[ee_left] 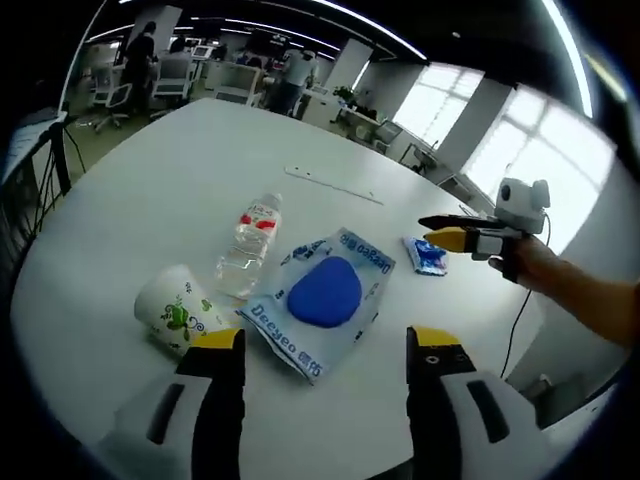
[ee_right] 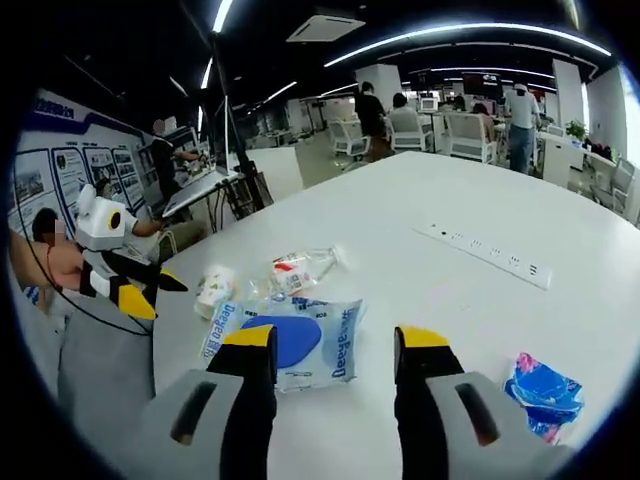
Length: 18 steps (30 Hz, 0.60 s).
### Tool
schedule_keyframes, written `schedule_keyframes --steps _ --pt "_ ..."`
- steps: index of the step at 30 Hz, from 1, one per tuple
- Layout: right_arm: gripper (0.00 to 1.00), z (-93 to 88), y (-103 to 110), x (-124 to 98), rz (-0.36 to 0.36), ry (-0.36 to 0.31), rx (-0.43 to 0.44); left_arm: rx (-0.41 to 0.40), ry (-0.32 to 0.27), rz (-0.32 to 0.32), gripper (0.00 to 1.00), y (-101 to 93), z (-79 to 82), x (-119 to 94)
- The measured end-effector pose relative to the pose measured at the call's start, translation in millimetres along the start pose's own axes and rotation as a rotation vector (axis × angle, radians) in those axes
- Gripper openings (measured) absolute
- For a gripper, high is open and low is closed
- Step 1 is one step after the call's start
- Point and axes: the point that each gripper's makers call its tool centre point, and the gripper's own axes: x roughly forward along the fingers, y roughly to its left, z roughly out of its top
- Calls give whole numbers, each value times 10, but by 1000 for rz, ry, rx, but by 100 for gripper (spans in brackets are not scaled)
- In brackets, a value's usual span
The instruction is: Arrange the tabletop items into an orderly group along one side of the table until the central work area is clear of visible clutter.
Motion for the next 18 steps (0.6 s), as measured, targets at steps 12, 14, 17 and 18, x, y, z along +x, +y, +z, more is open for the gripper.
schedule_keyframes --steps 12,14,17,18 --pt "42 -253 -77 197 15 67 14 -67 41 0 62 89 -219 212" --pt "42 -270 -85 216 17 70 15 -74 42 0 62 98 -242 241" --pt "40 -311 -110 251 19 80 22 -86 50 5 61 125 -284 282" --pt "40 -329 -121 267 19 83 27 -91 54 5 61 132 -297 295"
